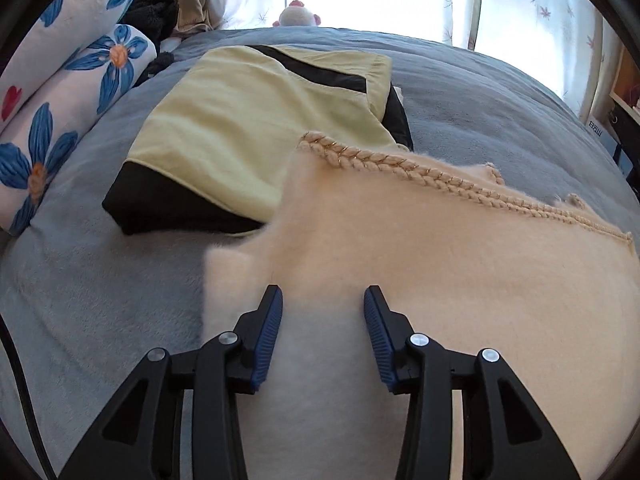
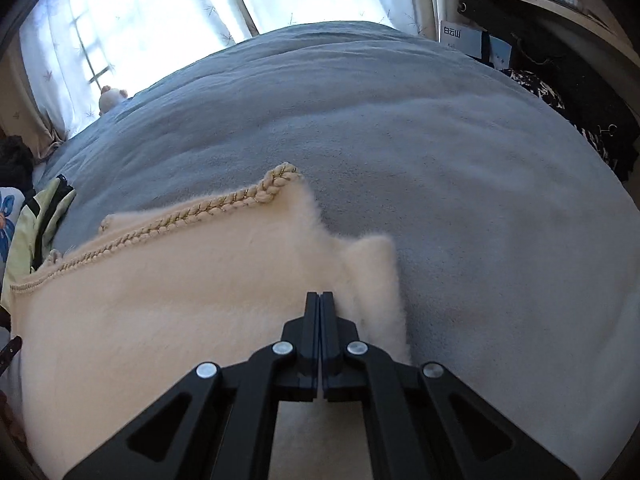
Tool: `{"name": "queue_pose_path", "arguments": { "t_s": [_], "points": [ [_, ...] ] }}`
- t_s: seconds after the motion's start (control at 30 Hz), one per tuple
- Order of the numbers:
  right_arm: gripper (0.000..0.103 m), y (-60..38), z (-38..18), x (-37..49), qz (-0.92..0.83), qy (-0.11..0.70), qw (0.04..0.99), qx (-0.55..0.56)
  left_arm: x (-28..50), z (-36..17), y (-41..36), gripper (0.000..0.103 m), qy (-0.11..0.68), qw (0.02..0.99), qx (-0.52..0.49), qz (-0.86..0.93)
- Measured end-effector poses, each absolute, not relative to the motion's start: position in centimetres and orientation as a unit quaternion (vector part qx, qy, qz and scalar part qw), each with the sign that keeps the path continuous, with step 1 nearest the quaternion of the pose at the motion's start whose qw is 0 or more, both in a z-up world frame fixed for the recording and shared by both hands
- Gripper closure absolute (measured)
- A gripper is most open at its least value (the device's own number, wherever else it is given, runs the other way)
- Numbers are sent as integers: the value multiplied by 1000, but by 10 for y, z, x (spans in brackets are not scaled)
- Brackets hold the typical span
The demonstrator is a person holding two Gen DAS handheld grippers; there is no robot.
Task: Fold large clothes
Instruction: 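Pull both tools back from the folded cardigan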
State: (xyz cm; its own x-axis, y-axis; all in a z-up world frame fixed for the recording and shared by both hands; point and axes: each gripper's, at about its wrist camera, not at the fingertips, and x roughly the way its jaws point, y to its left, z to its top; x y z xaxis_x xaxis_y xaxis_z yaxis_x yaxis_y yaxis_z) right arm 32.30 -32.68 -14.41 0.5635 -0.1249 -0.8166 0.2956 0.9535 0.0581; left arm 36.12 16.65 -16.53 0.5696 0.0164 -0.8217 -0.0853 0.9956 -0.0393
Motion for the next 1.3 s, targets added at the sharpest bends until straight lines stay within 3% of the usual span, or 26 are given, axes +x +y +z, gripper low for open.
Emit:
{"name": "queue_pose_path", "arguments": {
  "t_s": [0.03, 0.17, 0.4, 0.53, 0.67, 0.93, 1.3],
  "points": [
    [98, -318, -139, 319, -123, 453, 879, 87, 358, -162, 165, 61, 465, 884, -30, 33],
    [97, -287, -115, 290, -62, 443, 889, 96, 329, -145, 147, 59, 465, 885, -8, 19],
    [93, -197, -93, 241, 46, 448, 888, 92, 259, -108, 103, 37, 444, 896, 1, -8],
    [78, -158, -97, 217, 78, 447, 887, 90, 223, -100, 81, 35, 432, 902, -17, -22],
    [76, -136, -113, 204, 91, 459, 881, 77, 204, -112, 67, 34, 442, 894, -51, -40],
    [76, -182, -147, 189, 34, 468, 881, 60, 198, -161, 83, 34, 473, 879, -55, 6],
    [79, -294, -153, 163, -65, 468, 878, 81, 193, -167, 135, 34, 474, 877, -68, 49]
  ]
}}
